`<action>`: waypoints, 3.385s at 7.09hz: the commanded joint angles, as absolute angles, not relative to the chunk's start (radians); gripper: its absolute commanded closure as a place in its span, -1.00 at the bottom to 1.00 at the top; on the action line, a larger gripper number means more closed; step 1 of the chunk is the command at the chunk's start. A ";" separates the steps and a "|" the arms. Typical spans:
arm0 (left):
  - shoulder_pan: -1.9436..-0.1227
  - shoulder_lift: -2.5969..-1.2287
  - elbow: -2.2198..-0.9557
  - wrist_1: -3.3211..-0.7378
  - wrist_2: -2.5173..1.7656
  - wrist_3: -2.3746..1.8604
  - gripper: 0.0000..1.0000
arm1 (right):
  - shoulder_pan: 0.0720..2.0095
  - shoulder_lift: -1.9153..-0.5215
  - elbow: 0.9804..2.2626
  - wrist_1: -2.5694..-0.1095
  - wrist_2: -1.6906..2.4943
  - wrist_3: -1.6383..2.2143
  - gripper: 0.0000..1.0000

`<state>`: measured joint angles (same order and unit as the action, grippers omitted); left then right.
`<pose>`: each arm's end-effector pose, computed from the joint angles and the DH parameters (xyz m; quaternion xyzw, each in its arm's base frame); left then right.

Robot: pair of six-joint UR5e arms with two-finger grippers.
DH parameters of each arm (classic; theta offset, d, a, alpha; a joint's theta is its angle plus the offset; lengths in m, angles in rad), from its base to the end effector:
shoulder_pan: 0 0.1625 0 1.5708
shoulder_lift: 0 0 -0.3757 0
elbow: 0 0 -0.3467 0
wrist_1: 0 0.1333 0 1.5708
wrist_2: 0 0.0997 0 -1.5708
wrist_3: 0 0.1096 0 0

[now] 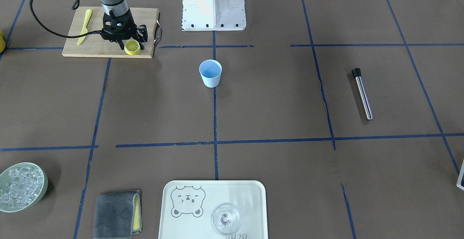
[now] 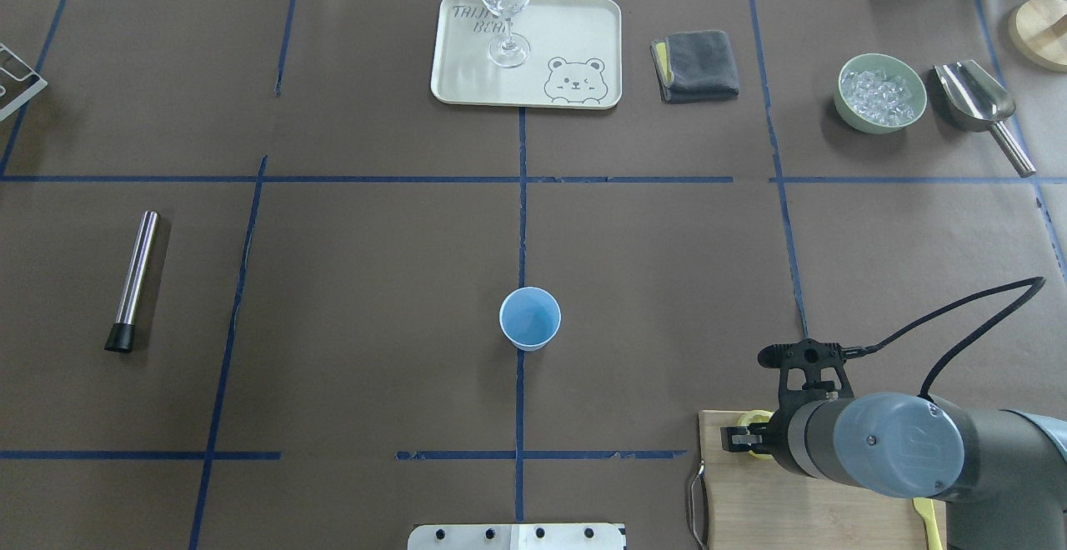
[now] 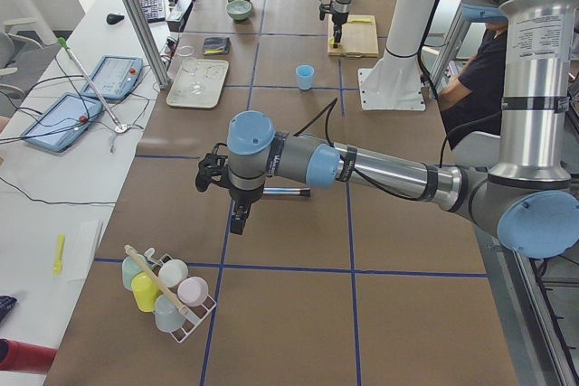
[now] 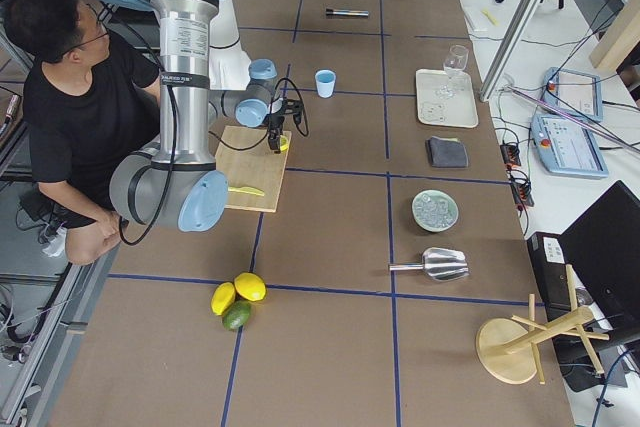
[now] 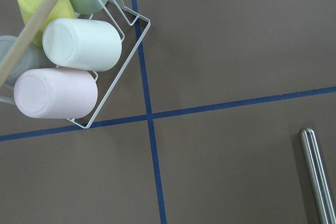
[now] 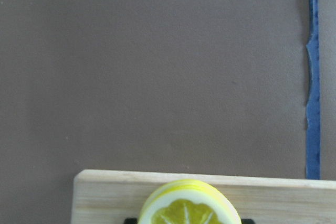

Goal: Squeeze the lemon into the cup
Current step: 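Lower the right gripper and pinch the yellow lemon slice, then carry the lemon slice with the right gripper over the blue cup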

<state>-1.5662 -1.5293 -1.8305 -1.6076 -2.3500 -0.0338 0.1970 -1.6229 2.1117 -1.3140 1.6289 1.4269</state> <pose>-0.0543 -0.4393 0.5131 0.1104 0.3789 0.0349 0.9182 -0.4008 -0.2094 0.3876 0.0351 -0.3634 0.0141 0.9309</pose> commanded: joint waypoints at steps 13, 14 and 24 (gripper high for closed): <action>-1.566 -1.529 -1.830 -1.609 -2.350 -0.034 -1.00 | 0.207 -1.641 2.181 -1.315 1.638 1.430 0.26; -1.566 -1.529 -1.829 -1.608 -2.350 -0.034 -1.00 | 0.207 -1.643 2.193 -1.315 1.640 1.430 0.22; -1.566 -1.529 -1.807 -1.609 -2.352 -0.032 -1.00 | 0.376 -1.270 2.209 -1.474 1.753 1.431 0.19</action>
<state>-1.5662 -1.5294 -1.8093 -1.6091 -2.3515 -0.0323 0.3454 -1.3971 2.2322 -1.3727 1.7503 1.4307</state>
